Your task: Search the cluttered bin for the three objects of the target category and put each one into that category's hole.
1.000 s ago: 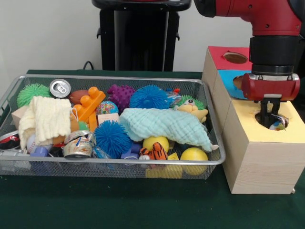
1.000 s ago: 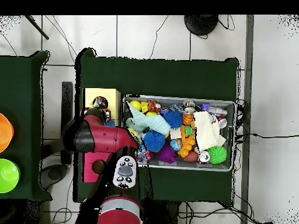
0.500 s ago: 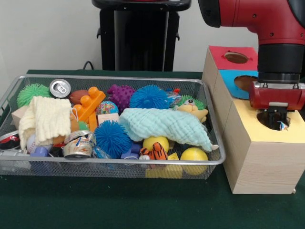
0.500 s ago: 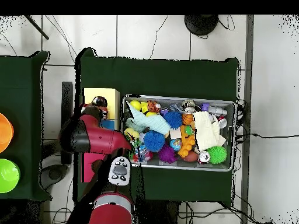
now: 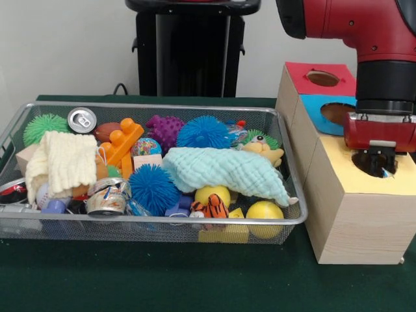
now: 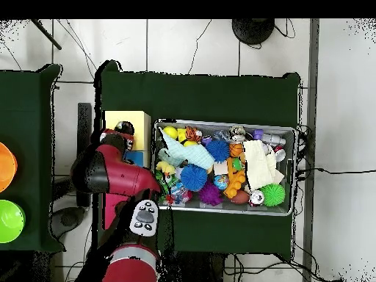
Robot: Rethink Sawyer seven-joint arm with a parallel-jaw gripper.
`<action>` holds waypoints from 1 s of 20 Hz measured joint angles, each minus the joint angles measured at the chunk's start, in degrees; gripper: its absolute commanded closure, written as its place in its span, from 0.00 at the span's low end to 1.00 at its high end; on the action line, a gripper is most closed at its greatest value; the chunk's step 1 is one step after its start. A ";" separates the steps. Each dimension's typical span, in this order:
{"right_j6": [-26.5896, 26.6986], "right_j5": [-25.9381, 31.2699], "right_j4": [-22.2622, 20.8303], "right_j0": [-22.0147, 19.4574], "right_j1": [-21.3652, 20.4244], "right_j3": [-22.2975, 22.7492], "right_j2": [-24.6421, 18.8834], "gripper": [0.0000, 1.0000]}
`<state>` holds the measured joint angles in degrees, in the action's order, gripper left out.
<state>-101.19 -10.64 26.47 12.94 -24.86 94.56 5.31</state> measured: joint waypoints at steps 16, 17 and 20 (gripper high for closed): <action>-0.02 -0.02 5.43 3.69 0.97 -0.04 3.45 1.00; -0.02 -0.02 6.04 4.28 1.10 -0.03 4.00 1.00; -0.02 0.14 7.57 6.12 1.33 -0.02 5.91 1.00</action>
<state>-101.21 -10.50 34.04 19.06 -23.53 94.54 11.22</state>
